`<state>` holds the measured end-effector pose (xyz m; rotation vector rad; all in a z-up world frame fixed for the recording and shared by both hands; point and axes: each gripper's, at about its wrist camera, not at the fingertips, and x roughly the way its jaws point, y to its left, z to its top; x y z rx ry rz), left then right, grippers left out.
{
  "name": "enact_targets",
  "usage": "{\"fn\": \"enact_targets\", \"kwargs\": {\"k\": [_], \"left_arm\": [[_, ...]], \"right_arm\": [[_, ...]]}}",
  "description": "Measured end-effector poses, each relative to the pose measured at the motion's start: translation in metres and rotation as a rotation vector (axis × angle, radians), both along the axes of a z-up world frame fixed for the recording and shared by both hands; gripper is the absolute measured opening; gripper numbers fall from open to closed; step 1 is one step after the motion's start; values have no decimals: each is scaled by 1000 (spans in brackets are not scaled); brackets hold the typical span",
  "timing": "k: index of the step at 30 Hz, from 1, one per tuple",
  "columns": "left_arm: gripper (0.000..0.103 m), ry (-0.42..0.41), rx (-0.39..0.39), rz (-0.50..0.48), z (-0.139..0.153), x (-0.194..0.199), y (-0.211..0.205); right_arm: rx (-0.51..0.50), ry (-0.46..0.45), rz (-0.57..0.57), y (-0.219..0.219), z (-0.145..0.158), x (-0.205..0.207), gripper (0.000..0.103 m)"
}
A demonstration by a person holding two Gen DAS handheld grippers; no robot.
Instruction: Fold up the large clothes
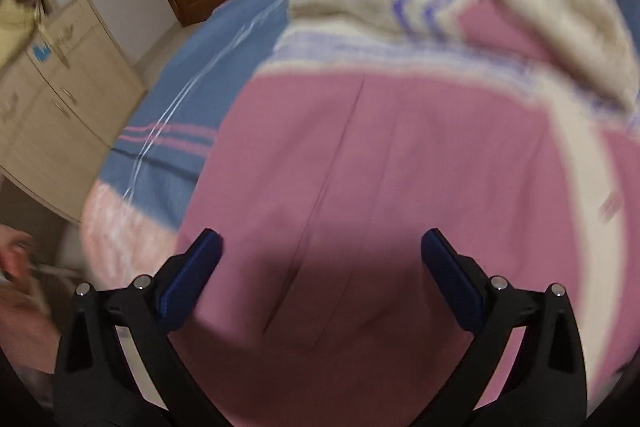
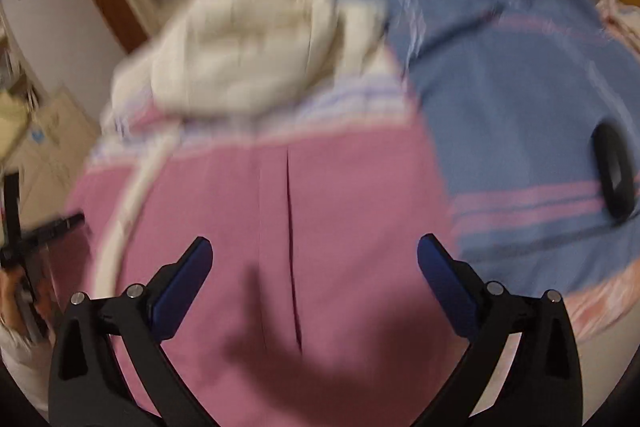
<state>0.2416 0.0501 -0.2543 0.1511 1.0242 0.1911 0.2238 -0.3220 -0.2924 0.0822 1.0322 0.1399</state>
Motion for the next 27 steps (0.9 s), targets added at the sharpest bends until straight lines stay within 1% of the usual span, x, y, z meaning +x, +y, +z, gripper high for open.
{"fn": "enact_targets", "kwargs": {"k": [1, 2, 3, 4, 5, 7, 8, 9, 10, 11, 12, 14, 15, 16, 18, 20, 21, 22, 23, 24, 25, 26, 27], "left_arm": [[101, -7, 14, -20, -3, -11, 0], [101, -18, 15, -33, -3, -23, 2], [101, -20, 19, -34, -1, -36, 6], [101, -17, 25, -17, 0, -47, 13], [101, -19, 26, 15, 4, -59, 23], [101, -50, -15, 41, 10, -76, 42], [101, -63, -42, 54, 12, -84, 53], [101, -76, -68, 77, 13, -91, 66], [101, -81, -88, 104, 13, -97, 76], [101, -79, -113, 128, 13, -101, 86], [101, -80, -161, 147, 12, -100, 95], [101, -91, -258, 161, 7, -104, 106], [101, -87, -305, 168, 5, -107, 112], [101, -78, -325, 180, 2, -107, 114], [101, -69, -317, 199, -1, -108, 112], [101, -72, -281, 204, -2, -109, 104], [101, -78, -248, 202, 2, -109, 98], [101, -89, -215, 199, 6, -111, 94], [101, -116, -172, 187, 15, -114, 85], [101, -138, -146, 174, 21, -111, 76], [101, -165, -121, 153, 29, -111, 67], [101, -197, -94, 124, 39, -113, 55], [101, -217, -78, 104, 45, -115, 46]], "right_arm": [[-74, -12, 20, 10, -7, -12, 102], [-127, -26, 38, 18, -7, -28, 102], [-139, -15, 52, 20, -6, -38, 102], [-143, -7, 63, 20, -4, -50, 102], [-148, -20, 63, 16, 0, -63, 102], [-168, -68, 23, 2, 7, -81, 102], [-165, -83, -21, -11, 10, -89, 102], [-137, -85, -66, -24, 10, -94, 102], [-82, -79, -113, -39, 7, -97, 102], [26, -61, -176, -58, 3, -101, 102], [130, -38, -233, -74, -3, -103, 102], [298, 6, -316, -92, -17, -103, 102], [370, 31, -350, -99, -27, -104, 102], [403, 50, -369, -101, -34, -104, 102], [426, 74, -377, -99, -43, -106, 102], [445, 80, -372, -95, -44, -107, 102], [444, 77, -377, -93, -43, -109, 102], [421, 55, -395, -91, -38, -112, 102], [387, 14, -410, -89, -29, -116, 102], [361, -25, -412, -88, -23, -119, 102], [336, -71, -406, -83, -12, -121, 102], [316, -129, -382, -73, 3, -123, 102], [309, -167, -350, -70, 12, -118, 102]]}}
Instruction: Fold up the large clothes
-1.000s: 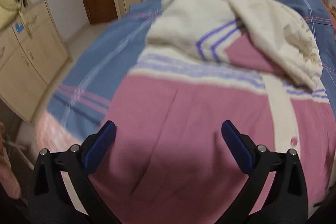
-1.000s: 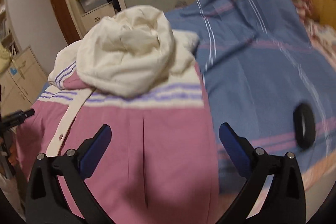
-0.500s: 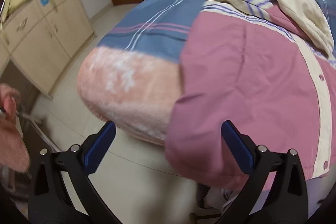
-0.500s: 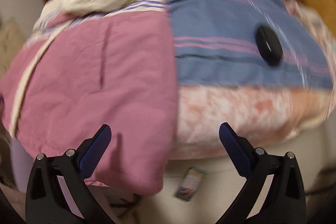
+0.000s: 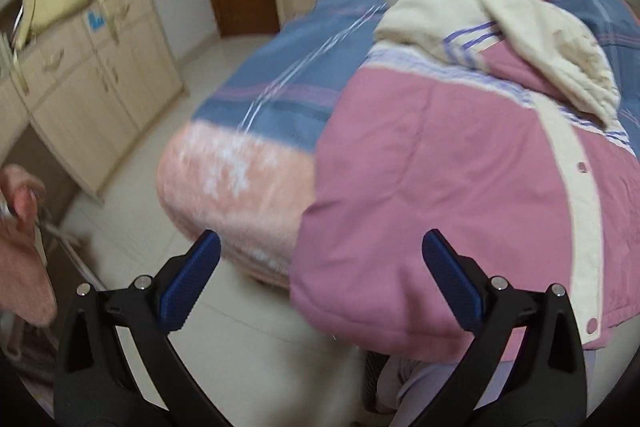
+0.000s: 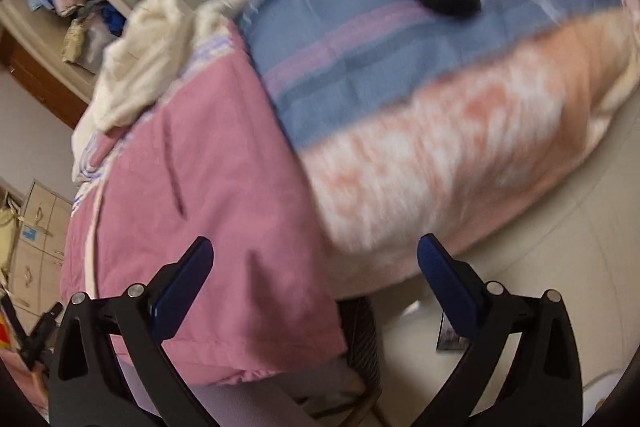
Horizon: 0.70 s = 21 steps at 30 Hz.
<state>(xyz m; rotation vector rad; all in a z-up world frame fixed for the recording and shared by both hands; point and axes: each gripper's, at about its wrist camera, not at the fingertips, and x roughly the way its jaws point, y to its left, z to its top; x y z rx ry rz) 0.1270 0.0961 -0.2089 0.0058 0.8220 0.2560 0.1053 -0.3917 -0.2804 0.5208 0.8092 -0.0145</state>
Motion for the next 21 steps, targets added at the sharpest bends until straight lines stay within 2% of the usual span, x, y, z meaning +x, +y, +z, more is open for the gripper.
{"fn": "enact_targets", "kwargs": {"k": [4, 9, 11, 13, 14, 15, 16, 17, 18, 19, 21], "left_arm": [[101, -39, 43, -75, 15, -2, -35], [101, 6, 46, -153, 6, 10, -70], [101, 50, 48, -184, -6, 15, -85], [101, 129, 73, -198, -27, 22, -101], [101, 171, 82, -203, -39, 23, -106], [101, 209, 89, -207, -52, 24, -110], [101, 211, 93, -203, -58, 23, -111], [101, 200, 84, -204, -58, 21, -109], [101, 198, 60, -213, -55, 20, -106], [101, 199, 42, -218, -52, 21, -103], [101, 170, 36, -199, -41, 22, -96]], "right_arm": [[-93, -122, 182, 62, 30, 3, 102], [-56, -132, 385, 136, 42, 33, 101], [-146, -152, 465, 182, 48, 51, 101], [-217, -110, 526, 209, 39, 61, 101], [-245, -46, 561, 223, 28, 67, 101], [-289, 80, 614, 239, 4, 74, 101], [-343, 148, 634, 247, -12, 74, 102], [-413, 105, 649, 252, -14, 65, 102], [-422, 83, 678, 252, -10, 60, 102], [-388, 84, 715, 250, -4, 60, 102], [-269, 7, 720, 229, 24, 64, 100]]}}
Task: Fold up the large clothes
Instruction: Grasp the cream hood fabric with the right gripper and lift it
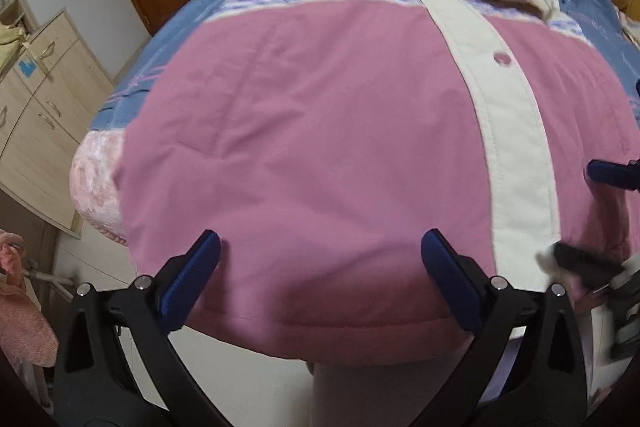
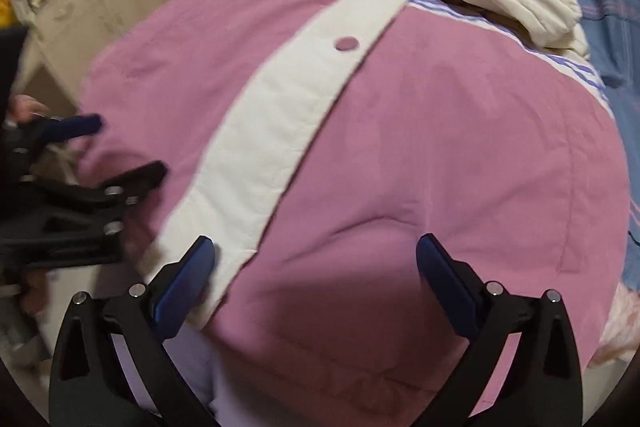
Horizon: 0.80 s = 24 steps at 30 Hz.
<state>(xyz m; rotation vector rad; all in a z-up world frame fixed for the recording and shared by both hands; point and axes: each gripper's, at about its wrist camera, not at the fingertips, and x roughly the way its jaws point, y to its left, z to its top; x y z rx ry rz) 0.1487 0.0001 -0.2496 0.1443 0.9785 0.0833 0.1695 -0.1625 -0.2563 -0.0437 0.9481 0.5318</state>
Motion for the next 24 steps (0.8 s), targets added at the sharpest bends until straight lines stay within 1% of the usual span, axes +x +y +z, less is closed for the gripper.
{"fn": "enact_targets", "kwargs": {"k": [1, 2, 3, 4, 5, 6, 7, 8, 9, 11, 14, 15, 16, 17, 18, 19, 20, 21, 22, 23, 24], "left_arm": [[101, -20, 10, 12, 5, 1, 2], [101, -32, 12, 19, 8, 3, 3], [101, -46, 6, 25, 13, 5, 4], [101, -56, -6, 28, 17, 7, 5], [101, -65, -24, 24, 21, 10, 5], [101, -73, -49, 13, 27, 15, 4], [101, -82, -70, -1, 33, 22, 2], [101, -90, -85, -14, 40, 32, -1], [101, -95, -90, -21, 46, 41, -7], [101, -121, -91, -44, 63, 69, -20], [101, -153, -86, -110, 77, 110, -45], [101, -137, -71, -167, 78, 132, -59], [101, -133, -50, -187, 78, 148, -69], [101, -137, -22, -187, 80, 164, -77], [101, -142, -4, -179, 82, 185, -85], [101, -144, -10, -179, 84, 203, -92], [101, -147, -31, -189, 86, 216, -96], [101, -149, -72, -208, 88, 233, -101], [101, -143, -102, -219, 88, 248, -104], [101, -124, -112, -215, 86, 262, -106], [101, -88, -101, -195, 79, 278, -108]], "right_arm": [[42, -58, -24, -12, 19, 5, 100], [54, -119, -58, -23, 37, 14, 100], [43, -193, -113, -35, 58, 28, 100], [31, -246, -169, -47, 75, 47, 100], [29, -272, -219, -58, 87, 64, 100], [59, -292, -294, -76, 104, 94, 100], [108, -290, -338, -92, 114, 117, 100], [177, -272, -379, -106, 122, 144, 100], [219, -247, -405, -116, 127, 164, 100], [261, -205, -444, -128, 133, 214, 100], [218, -200, -453, -122, 139, 262, 100], [182, -209, -462, -119, 139, 275, 100], [110, -232, -488, -112, 138, 282, 100], [1, -269, -520, -106, 134, 297, 100], [-50, -273, -514, -102, 126, 309, 97], [-78, -242, -474, -97, 115, 318, 66], [-101, -187, -436, -94, 105, 328, 34], [-111, -164, -434, -96, 95, 333, 33], [-86, -173, -449, -104, 93, 334, 32], [-38, -170, -480, -118, 92, 334, 33], [65, -144, -539, -142, 88, 337, 34]]}}
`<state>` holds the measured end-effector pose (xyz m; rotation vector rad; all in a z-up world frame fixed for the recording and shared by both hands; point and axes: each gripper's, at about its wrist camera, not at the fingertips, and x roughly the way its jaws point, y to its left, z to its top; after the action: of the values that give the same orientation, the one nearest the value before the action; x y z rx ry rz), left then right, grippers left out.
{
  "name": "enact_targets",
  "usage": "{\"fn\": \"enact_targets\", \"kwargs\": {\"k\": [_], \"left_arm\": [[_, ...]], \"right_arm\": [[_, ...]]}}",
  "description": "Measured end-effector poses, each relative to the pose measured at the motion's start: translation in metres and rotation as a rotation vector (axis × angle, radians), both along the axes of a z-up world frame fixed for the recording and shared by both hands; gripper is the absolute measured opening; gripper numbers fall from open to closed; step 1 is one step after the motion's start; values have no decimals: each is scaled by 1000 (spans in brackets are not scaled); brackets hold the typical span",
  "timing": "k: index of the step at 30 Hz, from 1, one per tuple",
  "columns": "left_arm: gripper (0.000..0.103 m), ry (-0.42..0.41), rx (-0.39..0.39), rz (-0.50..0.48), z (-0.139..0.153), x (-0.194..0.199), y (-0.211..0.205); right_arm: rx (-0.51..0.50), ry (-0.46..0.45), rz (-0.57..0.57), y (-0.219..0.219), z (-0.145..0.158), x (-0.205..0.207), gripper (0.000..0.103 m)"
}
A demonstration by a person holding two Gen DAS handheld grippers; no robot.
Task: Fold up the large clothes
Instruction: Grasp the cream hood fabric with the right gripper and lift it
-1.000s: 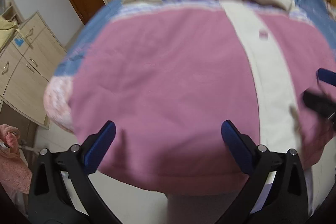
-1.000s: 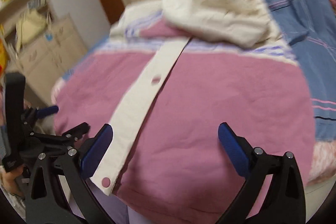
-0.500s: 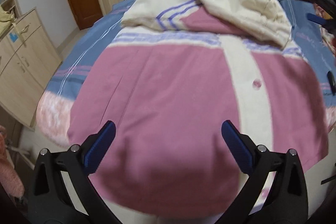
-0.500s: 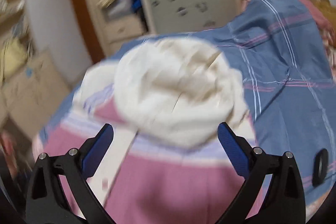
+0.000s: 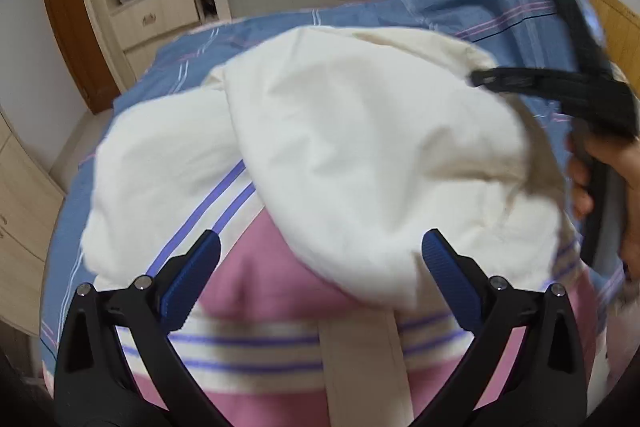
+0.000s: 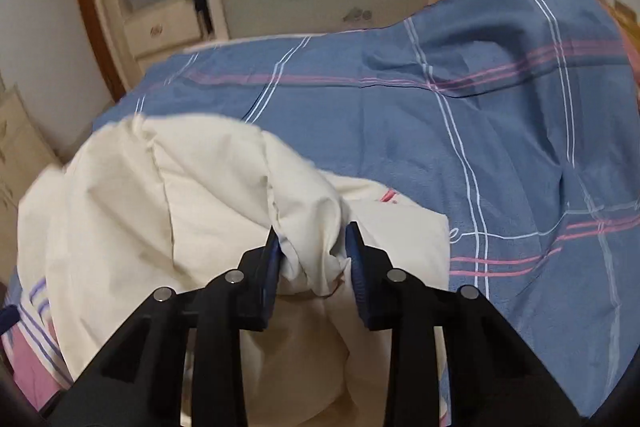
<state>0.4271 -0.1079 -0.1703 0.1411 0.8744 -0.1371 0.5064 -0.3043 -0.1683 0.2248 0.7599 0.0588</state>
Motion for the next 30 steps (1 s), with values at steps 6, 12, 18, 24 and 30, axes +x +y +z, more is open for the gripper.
{"fn": "enact_targets", "kwargs": {"k": [6, 12, 18, 24, 30], "left_arm": [[101, 119, 12, 0, -50, 32, 1], [101, 86, 28, 38, -51, 19, 9], [101, 84, 16, 54, -51, 10, 12], [101, 74, 18, 51, -41, -3, 14], [101, -37, 6, -8, -12, -25, -18]], "right_arm": [[298, 62, -84, -67, -35, 7, 79], [536, -192, 106, -58, 37, -52, 64], [325, 5, 312, 15, 16, -49, 55], [343, 120, -23, -85, -32, -43, 5], [295, -104, 230, -25, 21, -108, 35]]}}
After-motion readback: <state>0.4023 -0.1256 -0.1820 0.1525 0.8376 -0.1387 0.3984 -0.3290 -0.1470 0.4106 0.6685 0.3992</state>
